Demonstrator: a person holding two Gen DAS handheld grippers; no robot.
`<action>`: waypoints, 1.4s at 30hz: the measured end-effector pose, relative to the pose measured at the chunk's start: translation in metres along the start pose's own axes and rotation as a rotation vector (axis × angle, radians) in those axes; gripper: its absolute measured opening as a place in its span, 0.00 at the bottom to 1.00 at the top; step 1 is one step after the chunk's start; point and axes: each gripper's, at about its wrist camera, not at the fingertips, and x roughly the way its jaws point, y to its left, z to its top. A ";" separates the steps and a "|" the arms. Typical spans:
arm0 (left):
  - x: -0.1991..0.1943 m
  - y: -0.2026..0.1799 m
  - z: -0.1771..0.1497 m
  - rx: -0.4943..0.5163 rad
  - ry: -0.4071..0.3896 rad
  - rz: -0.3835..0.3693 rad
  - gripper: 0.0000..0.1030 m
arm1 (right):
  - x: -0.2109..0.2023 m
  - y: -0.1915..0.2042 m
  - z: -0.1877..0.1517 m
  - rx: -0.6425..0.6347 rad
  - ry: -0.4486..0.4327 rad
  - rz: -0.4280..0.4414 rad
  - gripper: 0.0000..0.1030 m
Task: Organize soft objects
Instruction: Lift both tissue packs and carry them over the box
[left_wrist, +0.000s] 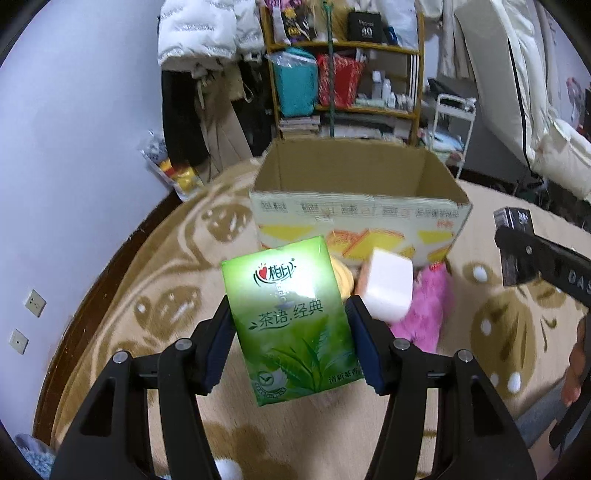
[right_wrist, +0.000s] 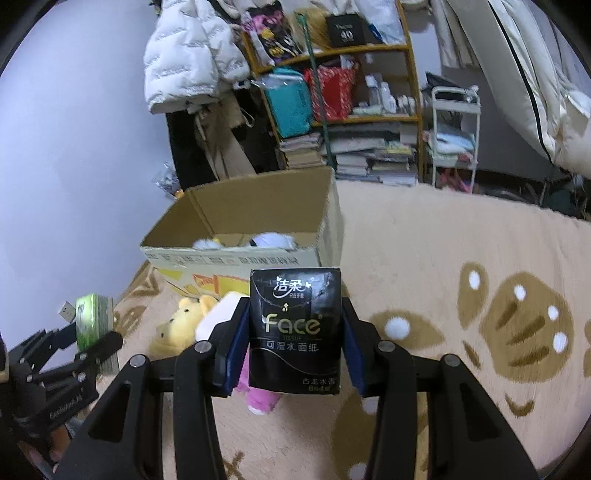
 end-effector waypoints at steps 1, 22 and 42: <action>0.000 0.001 0.002 0.000 -0.010 0.004 0.57 | -0.002 0.000 0.000 -0.004 -0.007 0.004 0.47; 0.000 -0.005 0.059 0.071 -0.227 0.013 0.57 | -0.005 0.012 0.035 -0.055 -0.197 0.046 0.47; 0.040 -0.012 0.108 0.140 -0.264 0.015 0.57 | 0.046 0.004 0.075 -0.031 -0.200 0.067 0.47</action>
